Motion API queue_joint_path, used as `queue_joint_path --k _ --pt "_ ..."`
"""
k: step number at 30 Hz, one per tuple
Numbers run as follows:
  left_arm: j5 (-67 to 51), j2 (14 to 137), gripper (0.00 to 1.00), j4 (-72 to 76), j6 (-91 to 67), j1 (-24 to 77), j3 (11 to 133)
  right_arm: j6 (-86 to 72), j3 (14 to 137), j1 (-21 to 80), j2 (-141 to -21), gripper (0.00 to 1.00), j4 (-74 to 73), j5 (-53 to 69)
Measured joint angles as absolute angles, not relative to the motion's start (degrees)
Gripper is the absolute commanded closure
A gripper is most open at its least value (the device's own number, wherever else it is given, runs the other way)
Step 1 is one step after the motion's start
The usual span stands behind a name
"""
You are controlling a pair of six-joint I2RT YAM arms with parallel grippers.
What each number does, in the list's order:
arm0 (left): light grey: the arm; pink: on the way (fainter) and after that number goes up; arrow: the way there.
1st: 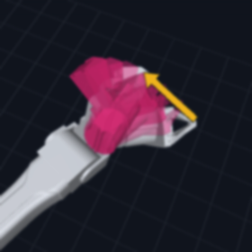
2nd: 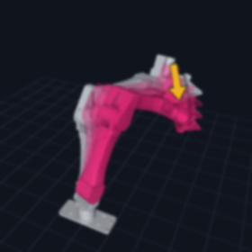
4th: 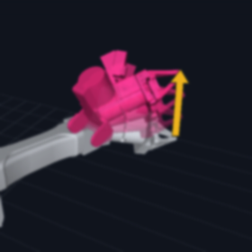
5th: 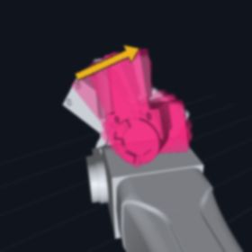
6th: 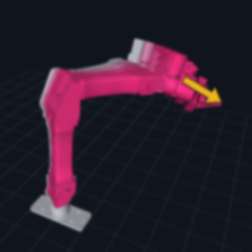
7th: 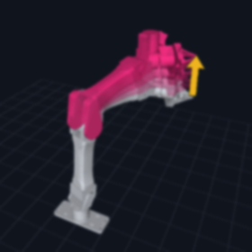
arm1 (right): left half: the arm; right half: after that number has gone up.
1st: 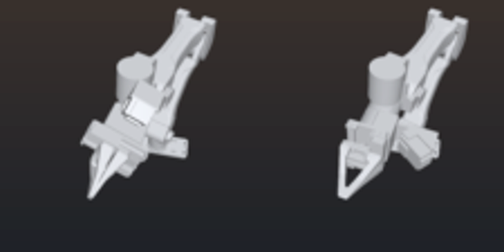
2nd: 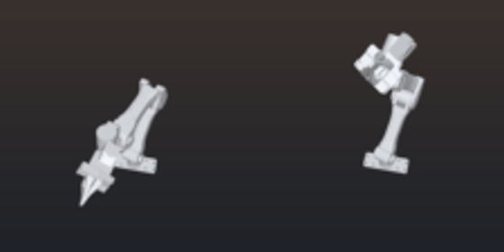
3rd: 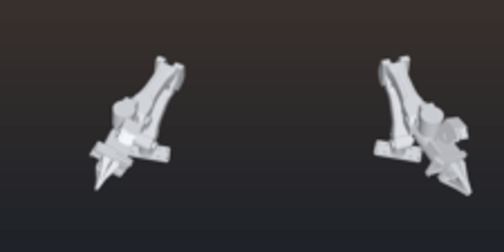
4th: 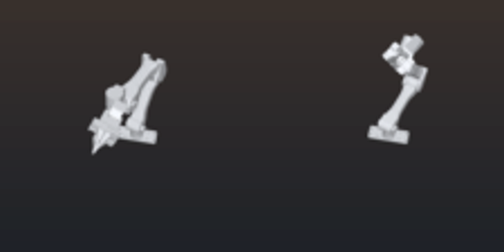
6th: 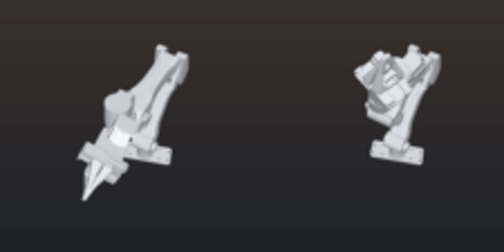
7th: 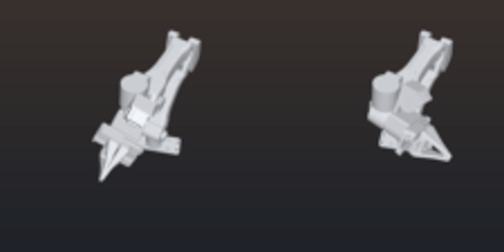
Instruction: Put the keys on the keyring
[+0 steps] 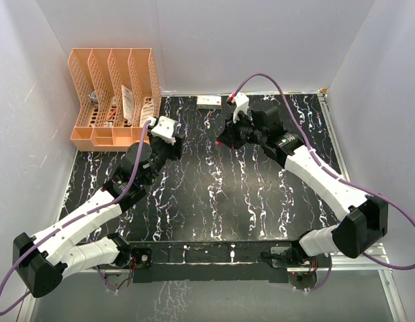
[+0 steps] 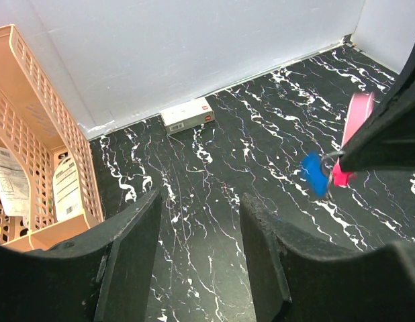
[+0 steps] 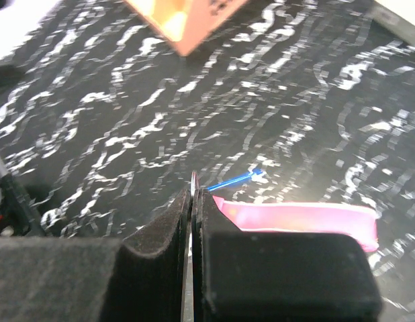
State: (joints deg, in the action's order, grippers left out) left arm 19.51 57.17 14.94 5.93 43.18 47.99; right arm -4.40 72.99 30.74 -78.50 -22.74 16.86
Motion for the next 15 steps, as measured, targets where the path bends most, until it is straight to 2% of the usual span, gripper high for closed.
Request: queue_joint_path --k 5,15 --pt "19.46 57.17 0.51 14.94 5.85 43.18 47.99 -4.73 72.2 30.92 -78.5 1.0 -20.36 25.74" --pt "19.49 56.93 0.51 14.92 5.85 43.18 47.99 -4.6 71.24 30.85 -78.63 1.0 -20.45 23.07"
